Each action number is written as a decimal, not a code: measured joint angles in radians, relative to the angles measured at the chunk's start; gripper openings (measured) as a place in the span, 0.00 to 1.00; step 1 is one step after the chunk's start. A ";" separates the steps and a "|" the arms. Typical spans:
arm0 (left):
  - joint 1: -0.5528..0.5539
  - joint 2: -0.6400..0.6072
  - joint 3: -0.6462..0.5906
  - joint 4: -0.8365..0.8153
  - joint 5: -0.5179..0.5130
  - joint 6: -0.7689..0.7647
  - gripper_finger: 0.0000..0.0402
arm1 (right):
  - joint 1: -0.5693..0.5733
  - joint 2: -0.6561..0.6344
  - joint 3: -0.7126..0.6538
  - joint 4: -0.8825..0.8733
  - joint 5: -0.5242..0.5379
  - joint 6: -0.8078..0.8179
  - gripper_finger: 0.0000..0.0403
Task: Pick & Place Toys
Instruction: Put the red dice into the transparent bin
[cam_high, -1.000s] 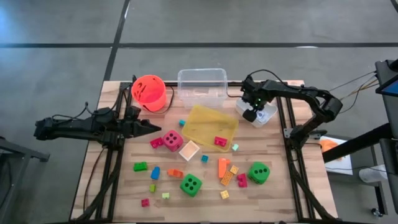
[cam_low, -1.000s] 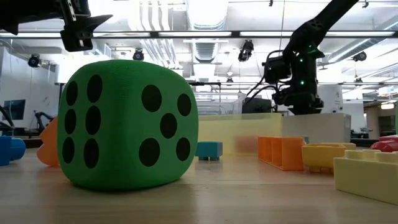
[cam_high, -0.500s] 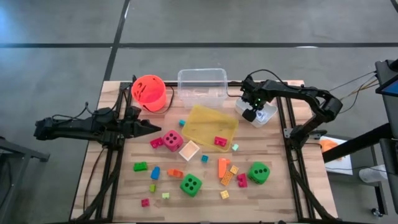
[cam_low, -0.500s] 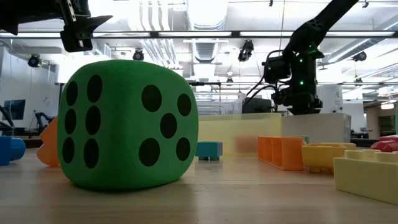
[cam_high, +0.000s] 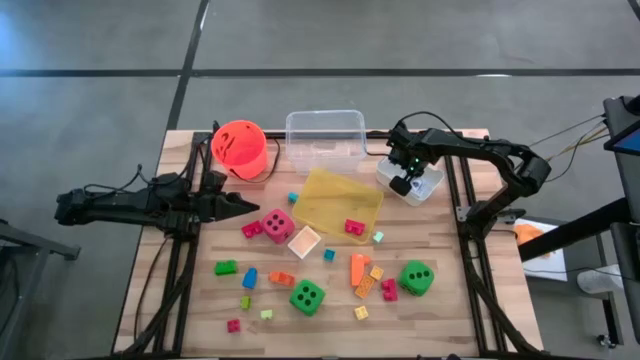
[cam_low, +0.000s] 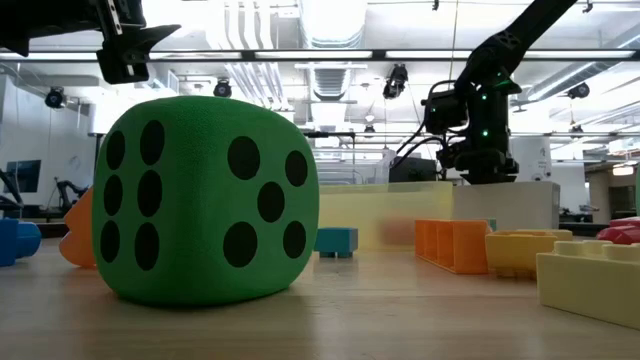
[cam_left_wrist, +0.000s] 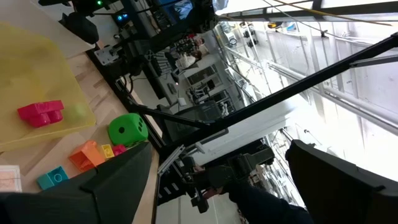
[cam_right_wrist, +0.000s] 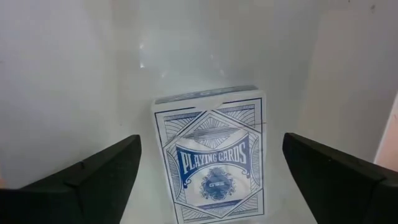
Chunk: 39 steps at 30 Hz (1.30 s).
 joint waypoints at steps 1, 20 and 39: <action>0.000 0.000 0.000 0.000 0.000 0.000 0.92 | 0.000 0.000 0.000 0.000 0.000 0.000 0.96; 0.000 0.000 0.000 -0.002 0.000 0.000 0.92 | 0.000 -0.119 0.000 -0.070 0.010 0.009 0.83; 0.001 0.042 0.049 -0.368 -0.119 -0.075 0.92 | 0.049 -0.502 0.000 -0.132 -0.191 0.349 0.18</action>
